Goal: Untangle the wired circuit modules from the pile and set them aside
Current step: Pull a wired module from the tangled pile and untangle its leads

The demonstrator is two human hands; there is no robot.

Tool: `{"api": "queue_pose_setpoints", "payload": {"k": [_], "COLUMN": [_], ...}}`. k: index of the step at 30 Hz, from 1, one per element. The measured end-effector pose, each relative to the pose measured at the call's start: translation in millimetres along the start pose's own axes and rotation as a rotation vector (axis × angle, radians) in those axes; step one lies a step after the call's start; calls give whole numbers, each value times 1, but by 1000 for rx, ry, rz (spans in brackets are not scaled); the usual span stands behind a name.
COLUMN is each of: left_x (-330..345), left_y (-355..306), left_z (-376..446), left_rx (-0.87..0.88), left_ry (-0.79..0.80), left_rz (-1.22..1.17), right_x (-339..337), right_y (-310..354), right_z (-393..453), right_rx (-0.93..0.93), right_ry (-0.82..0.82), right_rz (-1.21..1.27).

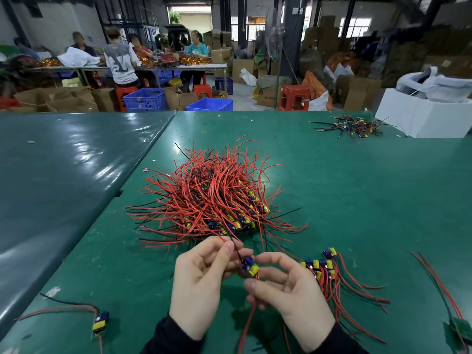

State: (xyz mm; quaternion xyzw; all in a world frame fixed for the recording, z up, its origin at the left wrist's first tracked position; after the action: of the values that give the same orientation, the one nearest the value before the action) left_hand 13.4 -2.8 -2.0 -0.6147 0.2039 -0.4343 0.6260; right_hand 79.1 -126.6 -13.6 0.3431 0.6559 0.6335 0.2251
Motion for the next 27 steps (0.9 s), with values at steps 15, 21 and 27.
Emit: {"api": "queue_pose_setpoints", "payload": {"k": [15, 21, 27], "left_x": [-4, -9, -14], "left_y": [2, -4, -8], "left_z": [0, 2, 4], "left_rx": [-320, -336, -151], "left_ry": [83, 172, 139], "left_rz": [-32, 28, 194], "right_x": [0, 1, -1], "right_y": [12, 11, 8], "right_z": [-5, -5, -3], "right_rx": [97, 172, 166], "right_ry": [163, 337, 235], "right_rz": [-73, -21, -59]}}
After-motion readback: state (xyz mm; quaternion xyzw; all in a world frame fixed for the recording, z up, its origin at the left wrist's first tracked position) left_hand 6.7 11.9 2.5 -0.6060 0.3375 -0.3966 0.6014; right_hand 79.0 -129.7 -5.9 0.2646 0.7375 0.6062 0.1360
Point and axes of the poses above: each hand's wrist, its own z-axis towards the middle knuckle, its own x-axis out of the palm, y = z × x, the point moved 1 cm from there along z, towards the middle knuckle, and after that the axes turned 5 degrees about -z, right-handed, at the moved point
